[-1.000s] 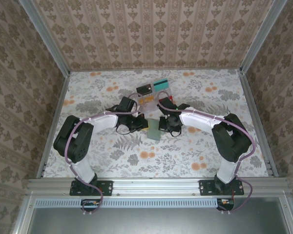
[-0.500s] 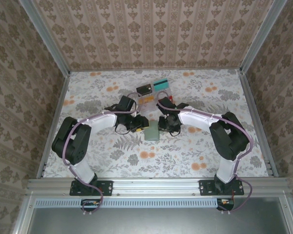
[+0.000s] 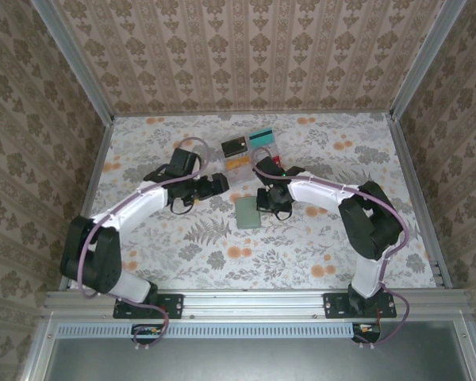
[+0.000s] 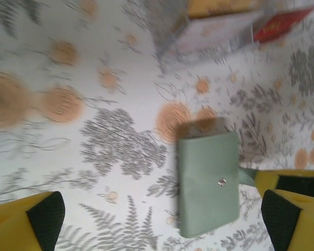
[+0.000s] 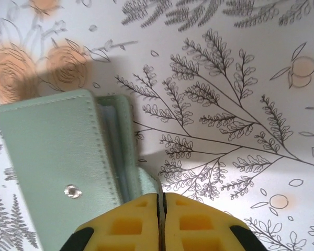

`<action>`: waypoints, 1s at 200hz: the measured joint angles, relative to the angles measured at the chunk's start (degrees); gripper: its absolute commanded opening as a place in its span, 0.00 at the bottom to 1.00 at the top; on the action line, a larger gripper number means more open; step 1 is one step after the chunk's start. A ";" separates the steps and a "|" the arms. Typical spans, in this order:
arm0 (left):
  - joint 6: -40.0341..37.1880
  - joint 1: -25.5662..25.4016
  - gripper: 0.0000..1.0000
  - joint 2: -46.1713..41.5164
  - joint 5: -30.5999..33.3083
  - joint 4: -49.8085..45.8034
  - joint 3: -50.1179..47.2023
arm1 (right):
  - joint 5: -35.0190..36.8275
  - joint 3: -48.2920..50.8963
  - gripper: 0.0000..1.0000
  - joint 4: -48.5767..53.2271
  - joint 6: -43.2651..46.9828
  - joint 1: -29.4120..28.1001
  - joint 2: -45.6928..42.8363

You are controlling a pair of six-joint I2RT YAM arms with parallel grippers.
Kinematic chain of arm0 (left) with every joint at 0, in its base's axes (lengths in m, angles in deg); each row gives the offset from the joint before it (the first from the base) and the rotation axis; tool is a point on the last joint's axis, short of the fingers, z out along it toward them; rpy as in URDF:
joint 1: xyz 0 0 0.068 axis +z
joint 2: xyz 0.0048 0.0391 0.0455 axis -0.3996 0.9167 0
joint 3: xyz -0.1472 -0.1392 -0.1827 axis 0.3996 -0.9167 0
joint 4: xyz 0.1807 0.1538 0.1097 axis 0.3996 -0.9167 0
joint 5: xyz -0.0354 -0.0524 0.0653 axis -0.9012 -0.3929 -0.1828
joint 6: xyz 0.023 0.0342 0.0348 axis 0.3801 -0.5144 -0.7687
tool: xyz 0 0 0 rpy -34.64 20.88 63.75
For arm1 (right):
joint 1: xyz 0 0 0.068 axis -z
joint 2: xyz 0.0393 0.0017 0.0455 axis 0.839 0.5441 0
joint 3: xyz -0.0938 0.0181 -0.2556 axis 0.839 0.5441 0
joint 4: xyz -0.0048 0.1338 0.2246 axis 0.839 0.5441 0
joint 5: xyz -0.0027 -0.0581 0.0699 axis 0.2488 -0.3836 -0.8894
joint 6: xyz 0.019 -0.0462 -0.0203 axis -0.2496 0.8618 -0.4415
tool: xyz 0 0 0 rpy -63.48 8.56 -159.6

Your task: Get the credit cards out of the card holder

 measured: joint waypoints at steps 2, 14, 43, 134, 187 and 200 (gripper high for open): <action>0.02 0.44 1.00 -0.39 0.22 -0.02 -0.22 | 0.11 0.00 0.09 -0.02 0.11 -0.04 -0.24; 0.22 2.91 1.00 -2.36 0.83 0.09 -1.62 | 0.66 -0.15 0.09 0.15 0.85 -0.46 -1.64; 1.70 8.35 1.00 -6.51 1.73 0.46 -5.64 | 0.85 -2.95 0.08 0.35 2.16 -3.13 -4.09; 7.39 13.33 1.00 -11.93 -0.74 3.56 -11.69 | -3.15 -8.15 0.08 -3.80 4.26 -7.85 -4.04; 8.07 13.40 0.95 -11.93 -5.57 6.14 -12.81 | 0.52 -7.41 0.08 -1.88 3.54 -5.40 -3.96; 8.22 13.00 0.91 -10.91 -7.39 7.34 -12.79 | 1.29 -5.44 0.08 -1.92 3.04 -3.50 -4.09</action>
